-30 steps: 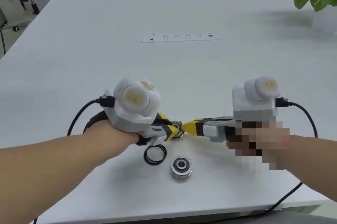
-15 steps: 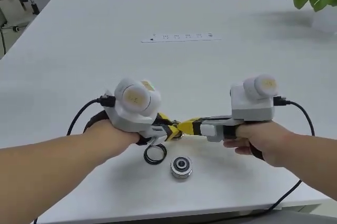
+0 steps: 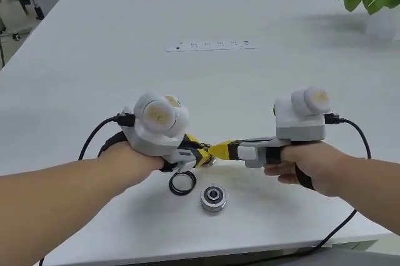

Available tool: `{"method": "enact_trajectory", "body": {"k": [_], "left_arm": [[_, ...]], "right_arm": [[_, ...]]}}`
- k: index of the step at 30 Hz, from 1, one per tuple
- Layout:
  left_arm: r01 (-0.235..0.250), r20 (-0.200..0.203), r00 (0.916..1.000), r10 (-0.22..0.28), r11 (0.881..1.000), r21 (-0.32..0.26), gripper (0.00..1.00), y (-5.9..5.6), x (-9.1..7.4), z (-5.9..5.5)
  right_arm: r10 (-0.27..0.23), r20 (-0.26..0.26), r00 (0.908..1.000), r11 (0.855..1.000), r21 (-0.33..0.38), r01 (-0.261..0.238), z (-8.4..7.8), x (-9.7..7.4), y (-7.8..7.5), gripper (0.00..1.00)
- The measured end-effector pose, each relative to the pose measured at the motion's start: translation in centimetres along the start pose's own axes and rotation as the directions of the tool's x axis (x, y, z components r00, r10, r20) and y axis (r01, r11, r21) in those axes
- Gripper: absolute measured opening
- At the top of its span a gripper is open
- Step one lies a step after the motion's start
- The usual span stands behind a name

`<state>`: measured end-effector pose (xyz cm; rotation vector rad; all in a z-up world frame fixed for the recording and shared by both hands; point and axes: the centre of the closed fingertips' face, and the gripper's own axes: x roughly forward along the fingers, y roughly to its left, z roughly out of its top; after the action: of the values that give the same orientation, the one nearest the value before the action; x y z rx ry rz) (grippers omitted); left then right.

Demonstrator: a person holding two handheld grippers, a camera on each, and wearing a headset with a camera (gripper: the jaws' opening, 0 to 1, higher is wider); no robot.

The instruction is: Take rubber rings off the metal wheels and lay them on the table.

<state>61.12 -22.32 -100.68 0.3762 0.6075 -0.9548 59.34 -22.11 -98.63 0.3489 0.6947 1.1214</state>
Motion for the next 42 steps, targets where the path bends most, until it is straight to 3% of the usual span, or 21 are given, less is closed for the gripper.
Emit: {"method": "enact_trajectory", "body": {"k": [12,17,27,36,42], "left_arm": [[0.018,0.004,0.9998,-0.018,1.0,-0.018,0.14,-0.2,-0.2,0.2],[0.035,0.035,0.9988,-0.035,0.999,-0.012,0.13,-0.5,-0.8,1.0],[0.054,0.067,0.9963,-0.053,0.999,0.001,0.21,-0.7,-2.9,1.6],[0.061,0.096,0.9935,-0.061,0.998,0.013,0.3,-1.2,-5.3,2.0],[0.064,0.115,0.9912,-0.065,0.998,0.011,0.4,-1.4,-6.7,2.0]], "right_arm": [[-0.052,-0.004,0.9986,0.999,-0.015,0.052,-0.1,-0.1,-0.4,0.0],[-0.061,0.006,0.9981,0.998,-0.011,0.061,0.2,-0.2,-0.5,0.0],[-0.054,0.003,0.9985,0.998,-0.02,0.054,0.4,-0.3,0.1,0.0],[-0.046,0.034,0.9984,0.999,-0.019,0.046,1.3,-0.8,1.1,0.0],[-0.033,0.041,0.9986,0.999,-0.025,0.035,1.5,-1.0,2.1,0.0]]}}
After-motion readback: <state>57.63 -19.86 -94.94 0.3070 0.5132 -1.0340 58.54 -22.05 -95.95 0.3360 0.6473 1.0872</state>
